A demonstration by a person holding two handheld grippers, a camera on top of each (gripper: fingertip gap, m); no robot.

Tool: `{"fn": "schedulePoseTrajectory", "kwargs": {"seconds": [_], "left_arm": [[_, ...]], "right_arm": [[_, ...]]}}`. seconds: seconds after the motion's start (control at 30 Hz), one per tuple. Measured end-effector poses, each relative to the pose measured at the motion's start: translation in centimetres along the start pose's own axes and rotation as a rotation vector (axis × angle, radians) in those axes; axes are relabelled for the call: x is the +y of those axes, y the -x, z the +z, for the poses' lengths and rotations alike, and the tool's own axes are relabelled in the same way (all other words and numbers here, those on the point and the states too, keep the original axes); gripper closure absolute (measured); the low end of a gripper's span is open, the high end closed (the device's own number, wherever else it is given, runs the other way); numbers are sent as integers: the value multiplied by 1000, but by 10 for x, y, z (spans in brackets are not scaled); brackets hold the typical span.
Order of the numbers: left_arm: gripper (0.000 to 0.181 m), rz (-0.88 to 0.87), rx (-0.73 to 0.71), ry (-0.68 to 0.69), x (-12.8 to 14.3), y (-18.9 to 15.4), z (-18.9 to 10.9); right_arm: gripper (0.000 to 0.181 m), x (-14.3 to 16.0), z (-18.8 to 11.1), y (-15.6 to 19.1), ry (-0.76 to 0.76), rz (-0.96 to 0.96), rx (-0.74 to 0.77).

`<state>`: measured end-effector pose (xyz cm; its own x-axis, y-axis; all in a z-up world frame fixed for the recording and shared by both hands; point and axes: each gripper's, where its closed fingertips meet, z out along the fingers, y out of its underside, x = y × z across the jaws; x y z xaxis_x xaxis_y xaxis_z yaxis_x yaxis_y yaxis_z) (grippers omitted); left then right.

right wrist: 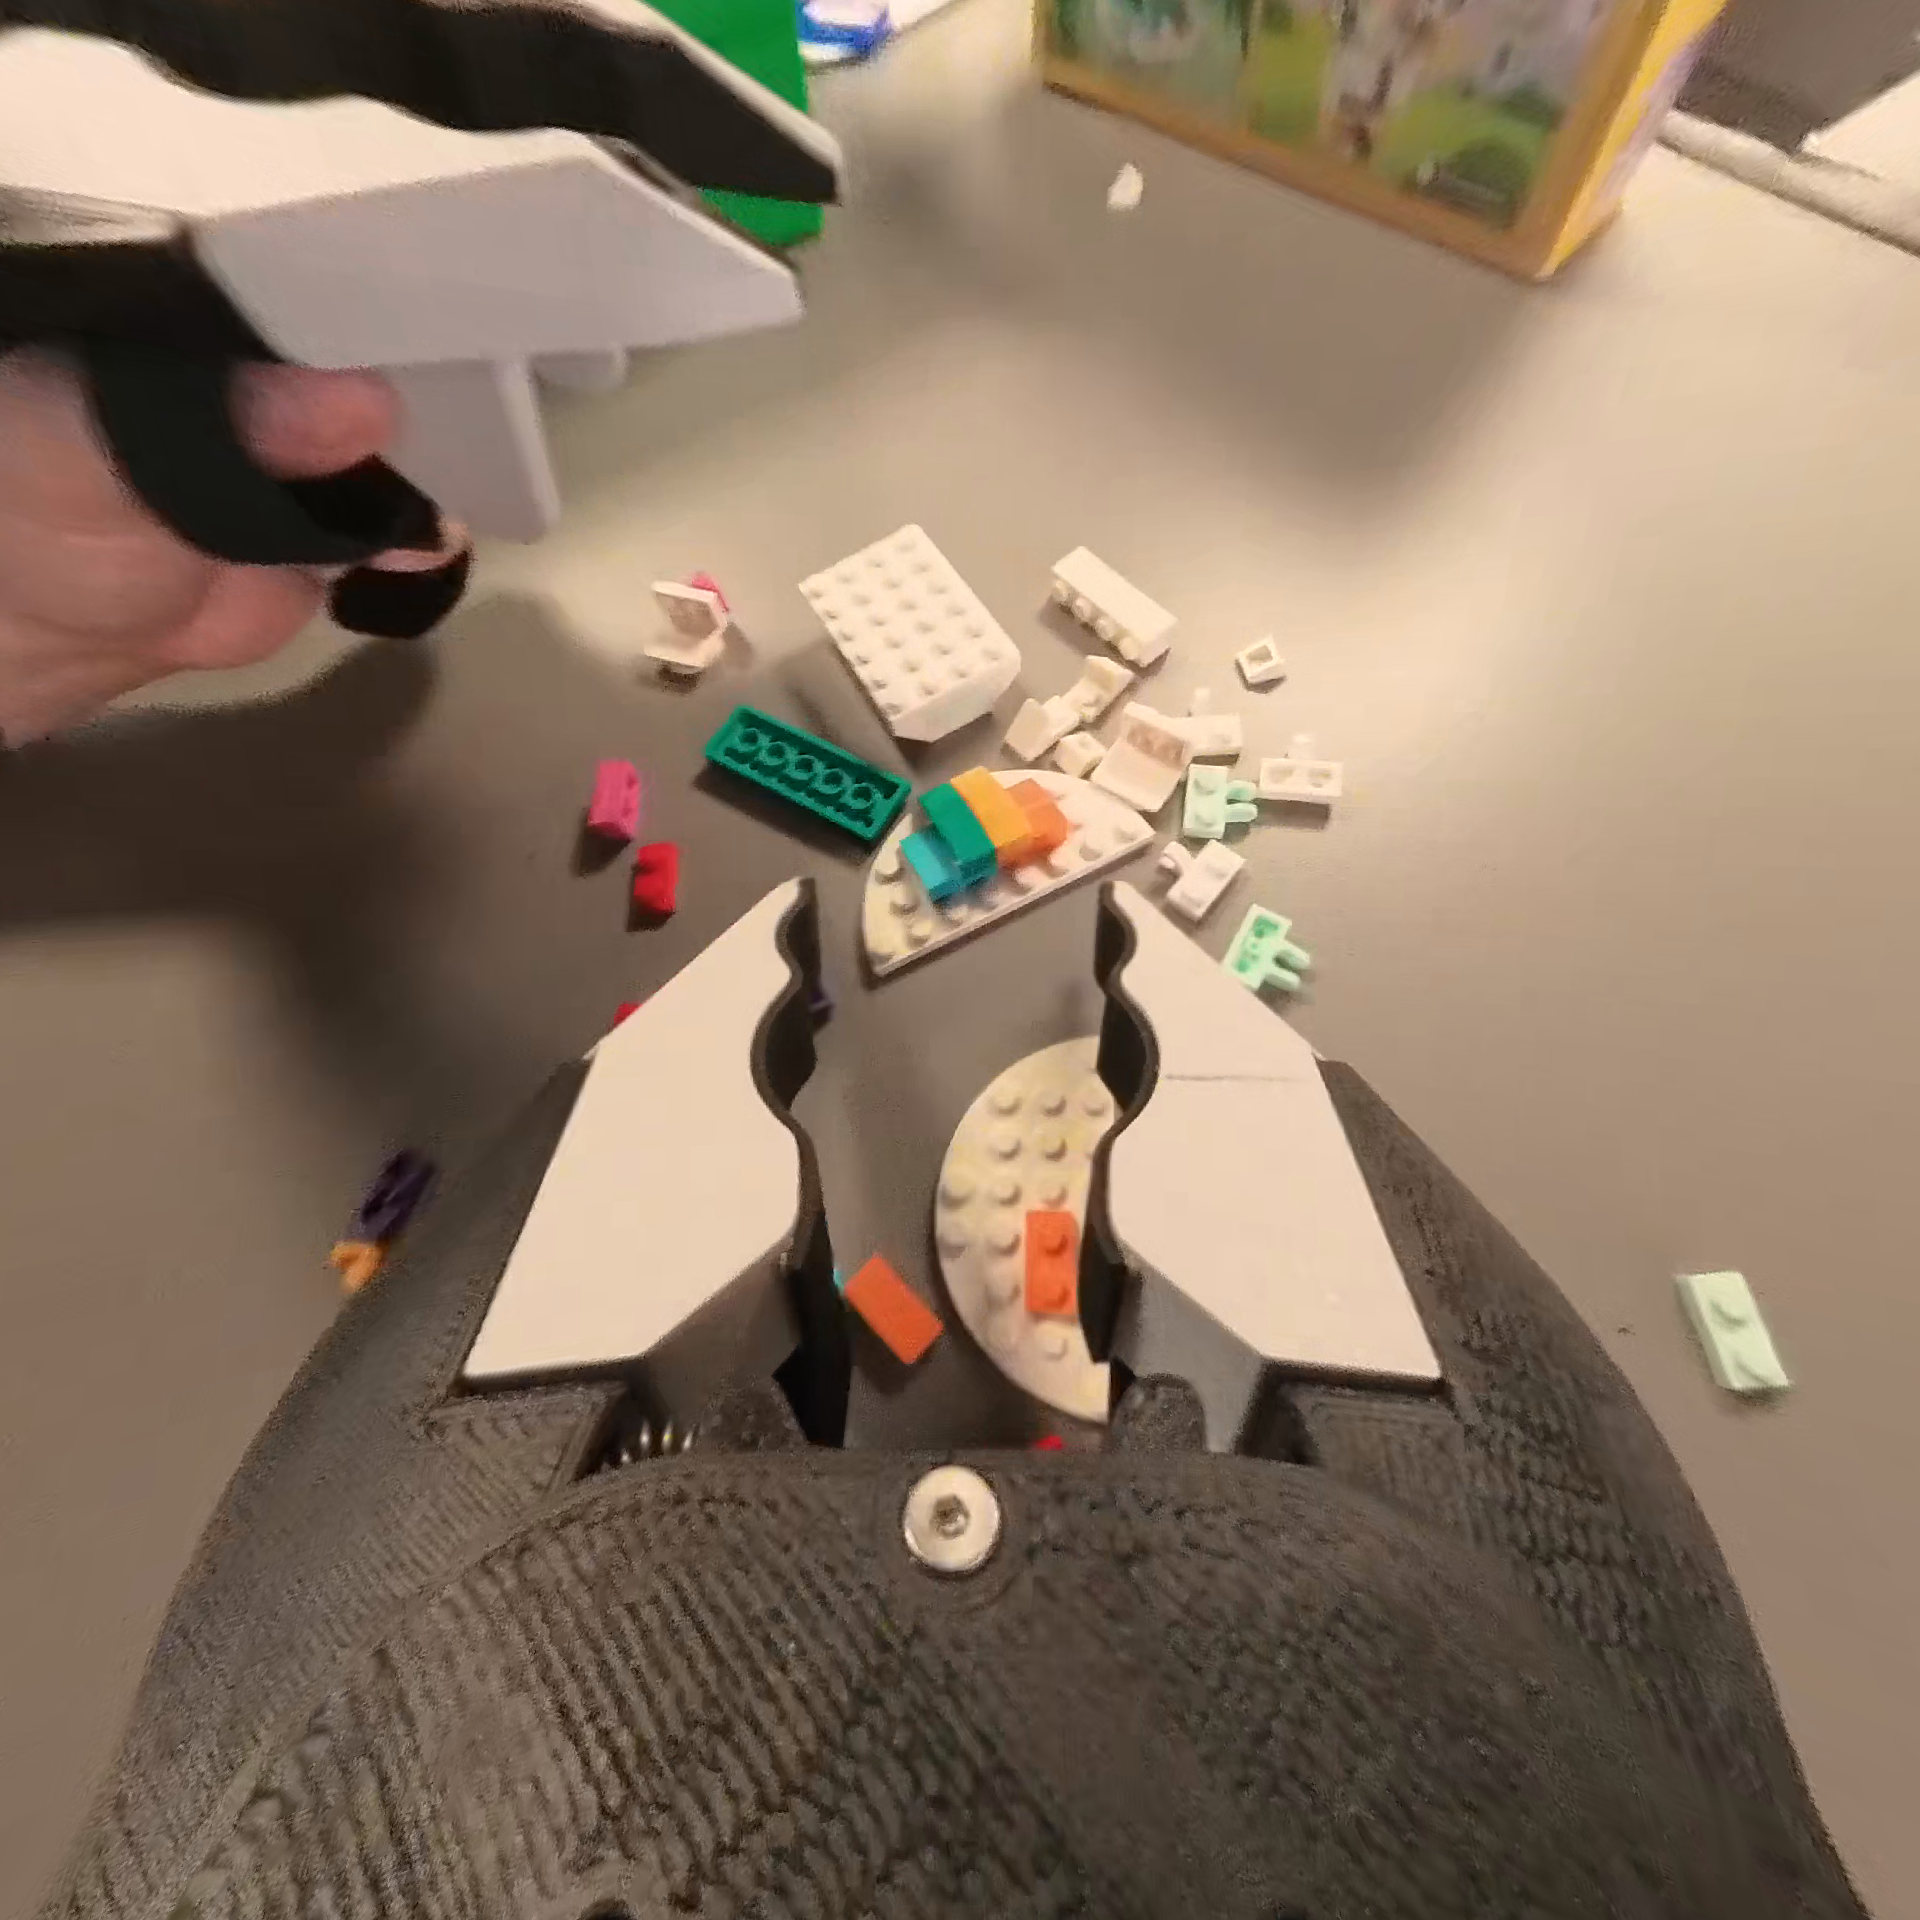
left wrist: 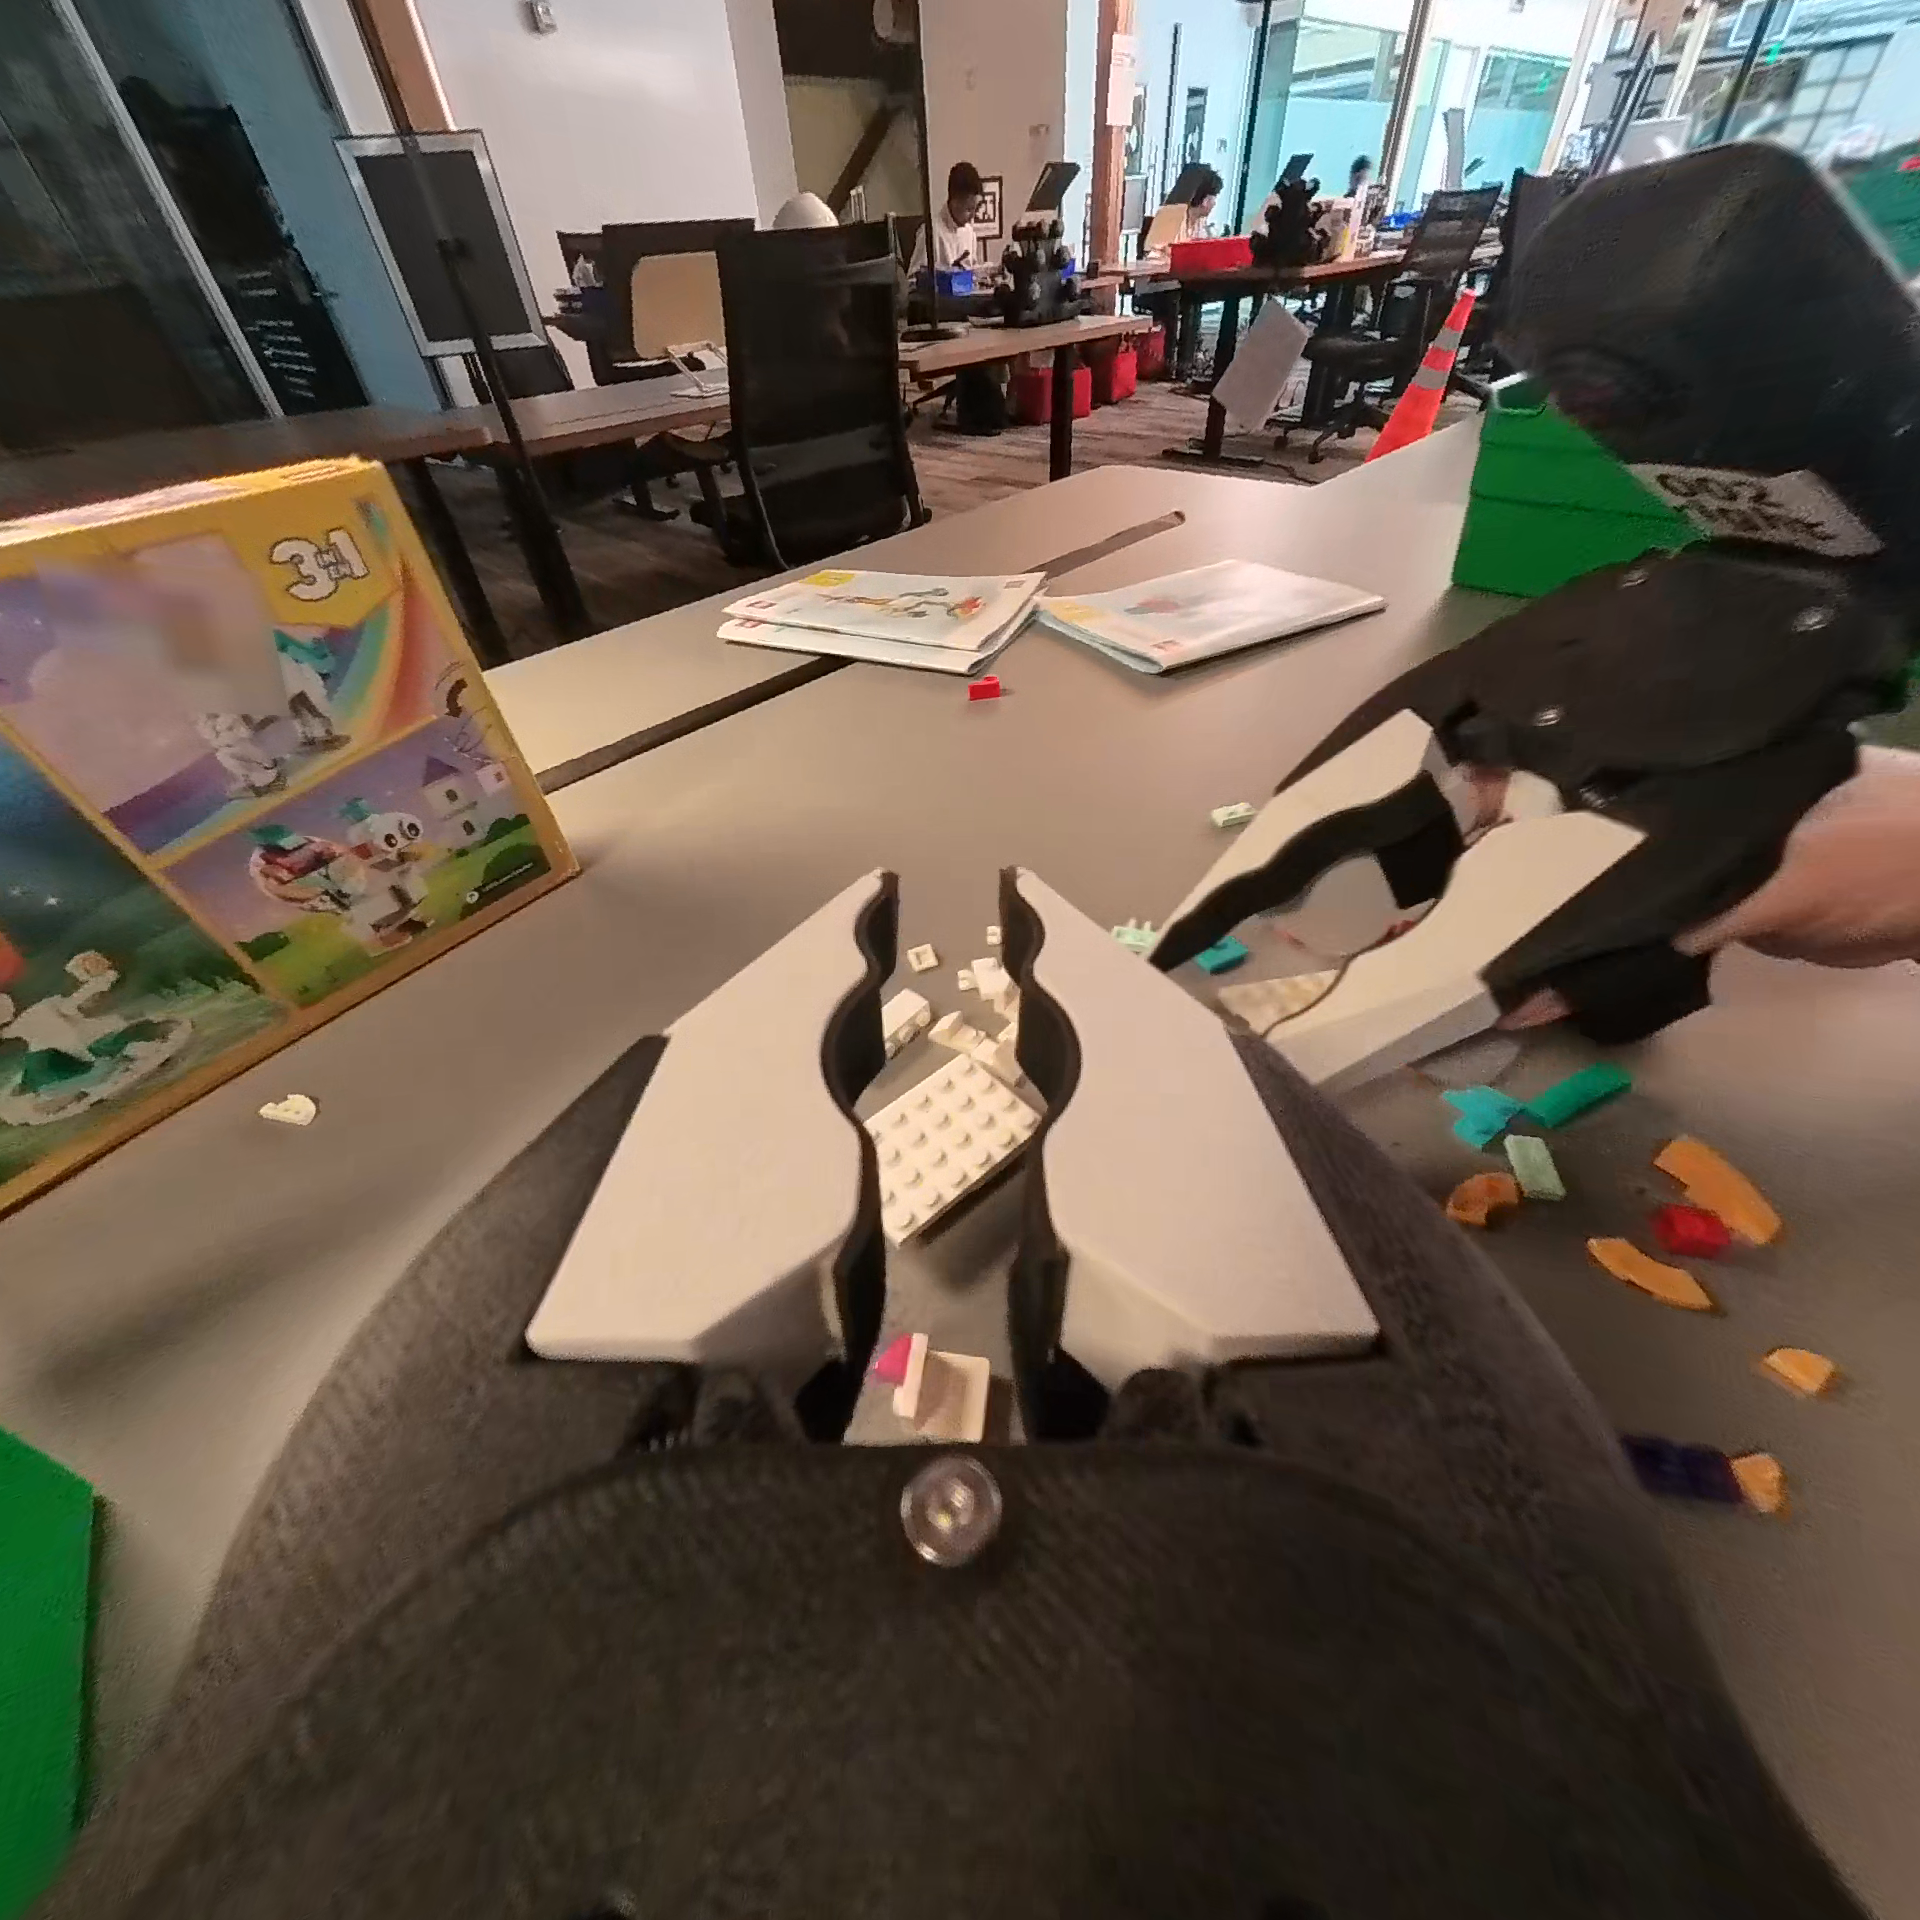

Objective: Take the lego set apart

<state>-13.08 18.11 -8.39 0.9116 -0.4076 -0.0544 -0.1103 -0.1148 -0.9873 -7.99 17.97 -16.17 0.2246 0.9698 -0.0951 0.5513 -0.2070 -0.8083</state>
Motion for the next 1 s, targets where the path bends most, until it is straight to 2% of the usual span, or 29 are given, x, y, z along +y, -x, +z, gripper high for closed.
{"fn": "schedulePoseTrajectory", "kwargs": {"seconds": [0.2,0.37,0.57,0.6,0.77,0.87,1.0], "left_arm": [[163,-65,21,-18,-2,1,-1],[163,-147,70,-21,-1,-3,1],[162,-254,117,-19,1,-2,1],[162,-273,126,-18,1,-1,1],[159,-352,193,28,8,-7,4],[159,-358,167,29,11,-1,5],[160,-349,137,1,6,5,3]], "right_arm": [[128,4,16,-2,128,-60,110],[156,3,16,5,143,-130,132],[169,3,4,1,93,-280,182],[181,0,0,0,69,-310,196],[181,-13,-20,2,-32,-443,228],[180,-16,-20,14,-74,-392,134],[129,-6,-1,18,42,-365,-17]]}}
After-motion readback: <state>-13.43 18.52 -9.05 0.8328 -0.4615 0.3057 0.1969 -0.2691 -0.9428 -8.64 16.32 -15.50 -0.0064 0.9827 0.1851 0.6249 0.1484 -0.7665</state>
